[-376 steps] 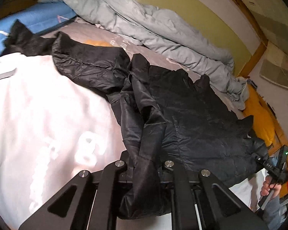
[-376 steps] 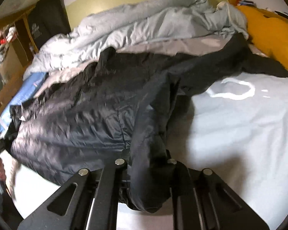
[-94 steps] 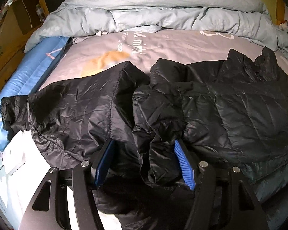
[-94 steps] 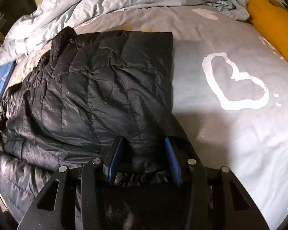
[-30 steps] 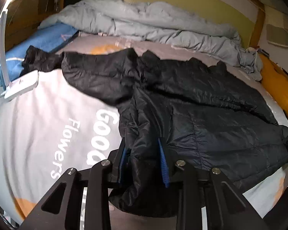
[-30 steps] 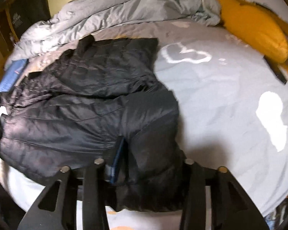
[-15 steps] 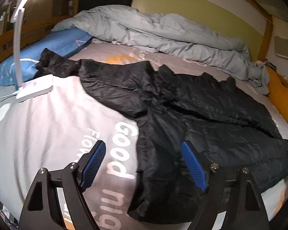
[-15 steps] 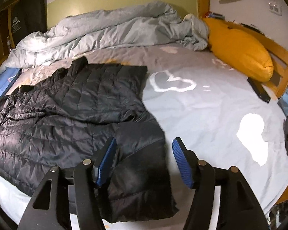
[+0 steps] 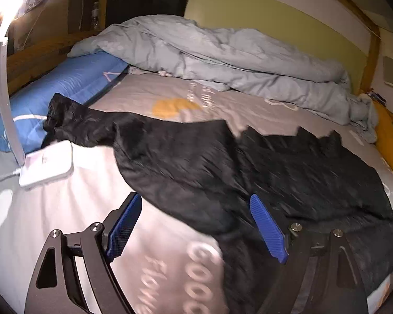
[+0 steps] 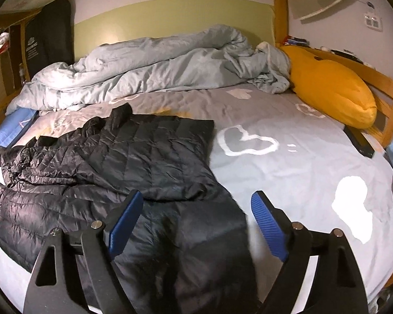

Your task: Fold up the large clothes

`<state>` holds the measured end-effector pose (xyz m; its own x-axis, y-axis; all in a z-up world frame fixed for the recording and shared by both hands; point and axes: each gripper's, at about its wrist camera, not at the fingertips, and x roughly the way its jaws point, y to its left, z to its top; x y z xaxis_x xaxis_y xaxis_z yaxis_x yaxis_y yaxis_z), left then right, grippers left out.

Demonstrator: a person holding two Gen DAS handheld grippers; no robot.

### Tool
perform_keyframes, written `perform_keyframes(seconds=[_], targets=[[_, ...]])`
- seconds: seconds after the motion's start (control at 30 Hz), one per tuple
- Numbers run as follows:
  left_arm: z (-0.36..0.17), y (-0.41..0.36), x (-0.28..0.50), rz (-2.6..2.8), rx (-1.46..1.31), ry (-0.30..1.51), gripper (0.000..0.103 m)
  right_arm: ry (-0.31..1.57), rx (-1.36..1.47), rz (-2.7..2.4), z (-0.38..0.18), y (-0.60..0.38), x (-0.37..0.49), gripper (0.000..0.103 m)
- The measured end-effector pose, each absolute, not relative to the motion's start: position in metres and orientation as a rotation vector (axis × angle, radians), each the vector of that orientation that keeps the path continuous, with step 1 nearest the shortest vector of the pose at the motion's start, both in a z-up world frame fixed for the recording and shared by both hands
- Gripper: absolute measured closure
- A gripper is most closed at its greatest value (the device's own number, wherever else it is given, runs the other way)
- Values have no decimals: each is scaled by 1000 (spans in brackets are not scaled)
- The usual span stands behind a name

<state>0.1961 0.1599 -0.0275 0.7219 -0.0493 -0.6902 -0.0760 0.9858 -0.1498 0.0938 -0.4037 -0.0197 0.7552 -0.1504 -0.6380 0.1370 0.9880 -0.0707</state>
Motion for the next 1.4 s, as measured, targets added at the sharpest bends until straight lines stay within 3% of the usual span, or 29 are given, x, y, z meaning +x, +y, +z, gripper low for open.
perform_keyframes(seconds=[0.5, 0.57, 0.67, 0.7, 0.73, 0.77, 1.17, 1.3, 1.4], targets=[[-80, 254, 279, 58, -314, 869, 18, 819, -150, 16, -52, -349, 144, 20], [-90, 259, 289, 86, -306, 885, 25, 809, -130, 30, -50, -349, 141, 20], [-96, 264, 300, 94, -300, 883, 45, 784, -123, 45, -46, -347, 139, 20], [-96, 263, 301, 84, -296, 877, 64, 781, -125, 46, -45, -346, 139, 20], [-95, 261, 300, 65, -286, 870, 92, 783, -127, 47, -46, -346, 140, 20], [-91, 257, 298, 40, -269, 862, 98, 789, -128, 45, -47, -346, 141, 20], [49, 119, 223, -285, -140, 481, 98, 887, -46, 12, -62, -358, 148, 20], [75, 48, 205, -417, -62, 462, 98, 866, -46, 23, -56, -359, 141, 20], [68, 4, 218, -507, -118, 581, 98, 850, -44, 25, -51, -361, 138, 20]])
